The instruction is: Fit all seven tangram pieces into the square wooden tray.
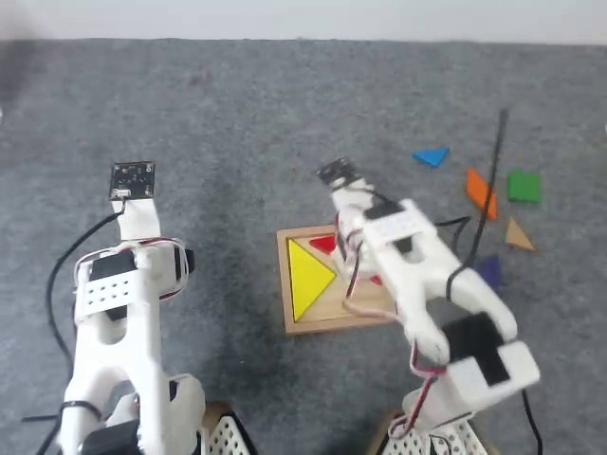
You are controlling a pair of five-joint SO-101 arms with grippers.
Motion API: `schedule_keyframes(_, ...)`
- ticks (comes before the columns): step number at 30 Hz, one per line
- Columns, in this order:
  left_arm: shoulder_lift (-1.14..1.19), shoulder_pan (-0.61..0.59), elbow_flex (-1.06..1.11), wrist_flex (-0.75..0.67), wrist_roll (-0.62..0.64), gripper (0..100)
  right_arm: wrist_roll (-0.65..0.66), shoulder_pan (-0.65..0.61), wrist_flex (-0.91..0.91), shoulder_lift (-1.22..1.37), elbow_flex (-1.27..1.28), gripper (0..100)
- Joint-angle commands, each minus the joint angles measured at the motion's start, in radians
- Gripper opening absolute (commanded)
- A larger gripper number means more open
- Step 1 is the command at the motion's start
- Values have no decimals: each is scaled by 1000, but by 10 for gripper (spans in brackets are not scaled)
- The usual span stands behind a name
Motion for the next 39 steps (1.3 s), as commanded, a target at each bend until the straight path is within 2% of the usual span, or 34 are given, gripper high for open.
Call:
schedule_keyframes(1,-26,6,-2,-14,-11,203,-57,79,13,35,-149,246)
schedule_keyframes(6,-26,6,-2,-14,-11,203,-71,68,-13,-42,-180,246)
schedule_keyframes(15,-26,6,-2,-14,-11,203,-104,70,-165,-193,-28,246)
schedule_keyframes(23,-26,8,1,-14,-11,203,-98,87,-262,-162,-44,245)
schedule_keyframes(30,-26,9,7,-18,-11,203,-94,45,-177,13,-232,245)
schedule_keyframes(33,-26,11,7,-18,-11,203,-51,10,-124,70,-295,245)
schedule_keyframes(39,-26,11,7,-20,-12,203,-54,-10,-81,90,-324,245)
